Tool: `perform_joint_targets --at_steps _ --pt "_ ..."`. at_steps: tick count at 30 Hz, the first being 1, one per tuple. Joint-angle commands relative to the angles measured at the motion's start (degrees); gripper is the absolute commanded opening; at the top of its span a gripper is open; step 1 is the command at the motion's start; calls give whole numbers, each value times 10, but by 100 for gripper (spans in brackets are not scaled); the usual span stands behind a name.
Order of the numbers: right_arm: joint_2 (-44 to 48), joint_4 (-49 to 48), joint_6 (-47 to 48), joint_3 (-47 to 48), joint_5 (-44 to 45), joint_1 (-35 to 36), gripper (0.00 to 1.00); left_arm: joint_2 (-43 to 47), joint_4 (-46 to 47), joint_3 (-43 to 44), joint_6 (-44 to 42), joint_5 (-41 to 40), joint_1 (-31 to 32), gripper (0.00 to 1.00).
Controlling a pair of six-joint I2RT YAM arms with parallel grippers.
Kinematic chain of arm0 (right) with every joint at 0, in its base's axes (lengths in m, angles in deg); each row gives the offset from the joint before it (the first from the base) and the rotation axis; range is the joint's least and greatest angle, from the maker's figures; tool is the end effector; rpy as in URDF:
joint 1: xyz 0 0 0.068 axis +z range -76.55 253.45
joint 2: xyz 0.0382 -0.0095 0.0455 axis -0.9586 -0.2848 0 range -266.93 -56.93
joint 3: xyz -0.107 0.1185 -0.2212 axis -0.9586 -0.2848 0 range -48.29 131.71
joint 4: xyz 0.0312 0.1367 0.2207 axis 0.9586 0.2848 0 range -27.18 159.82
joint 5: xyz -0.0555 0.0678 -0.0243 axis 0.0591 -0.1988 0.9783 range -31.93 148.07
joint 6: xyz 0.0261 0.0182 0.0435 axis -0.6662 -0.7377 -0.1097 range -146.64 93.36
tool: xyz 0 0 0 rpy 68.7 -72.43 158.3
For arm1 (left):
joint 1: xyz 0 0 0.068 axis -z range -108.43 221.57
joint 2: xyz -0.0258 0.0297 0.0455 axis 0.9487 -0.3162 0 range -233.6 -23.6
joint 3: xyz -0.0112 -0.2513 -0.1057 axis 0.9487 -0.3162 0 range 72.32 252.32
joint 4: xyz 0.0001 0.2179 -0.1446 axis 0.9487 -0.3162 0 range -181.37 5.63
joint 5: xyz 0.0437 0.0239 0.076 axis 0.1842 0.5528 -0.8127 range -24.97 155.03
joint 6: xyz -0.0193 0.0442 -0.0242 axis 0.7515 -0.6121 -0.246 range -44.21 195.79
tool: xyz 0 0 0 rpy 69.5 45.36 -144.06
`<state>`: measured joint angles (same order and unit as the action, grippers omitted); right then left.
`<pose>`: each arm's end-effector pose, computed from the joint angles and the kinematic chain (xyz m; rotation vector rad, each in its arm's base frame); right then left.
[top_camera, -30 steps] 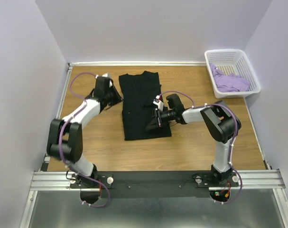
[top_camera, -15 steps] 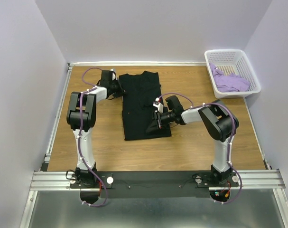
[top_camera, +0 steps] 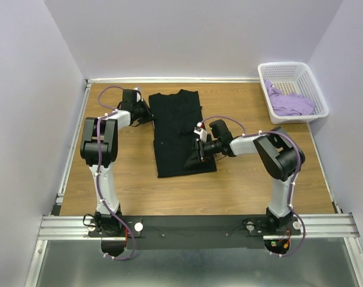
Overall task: Fold and stack the t-shirts
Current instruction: Fold the tshirt
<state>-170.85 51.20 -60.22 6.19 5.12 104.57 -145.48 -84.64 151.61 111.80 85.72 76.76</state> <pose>0.2998 0.2142 0.1036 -0.4336 2.5541 1.5955 0.4560 -0.0541 0.1430 -0.4500 2.3463 -0.7723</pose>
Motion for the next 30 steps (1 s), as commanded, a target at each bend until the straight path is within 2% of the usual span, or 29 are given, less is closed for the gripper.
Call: perform_joint_targets --at_steps 1,3,4,5,6,8,10,11,14,16,19,25,30 --pt "70 76 40 4 62 1 46 74 -48 -16 -23 -43 -4 20" --pt "94 114 66 20 115 2 48 116 -92 -19 -29 -84 -4 29" --pt "115 164 76 26 134 1 51 134 -103 -24 -30 -97 -2 32" --pt "128 184 90 37 171 2 53 173 -121 -41 -34 -125 3 42" --pt "140 205 95 37 194 1 56 174 -131 -41 -34 -141 3 46" --pt "170 266 105 51 268 1 63 237 -160 -75 -46 -192 21 56" --pt "186 321 110 58 319 2 67 298 -182 -114 -58 -239 50 61" --pt "194 337 111 59 366 3 73 319 -204 -130 -59 -259 62 63" --pt "214 389 103 58 437 4 82 398 -235 -192 -63 -324 117 63" --pt "228 420 92 54 463 4 85 444 -256 -224 -67 -333 148 63" --pt "238 446 80 41 508 9 86 500 -294 -265 -30 -332 206 63" --pt "235 460 65 34 521 15 76 565 -311 -343 27 -282 248 63" --pt "200 454 74 53 521 17 69 550 -273 -390 42 -252 260 63"
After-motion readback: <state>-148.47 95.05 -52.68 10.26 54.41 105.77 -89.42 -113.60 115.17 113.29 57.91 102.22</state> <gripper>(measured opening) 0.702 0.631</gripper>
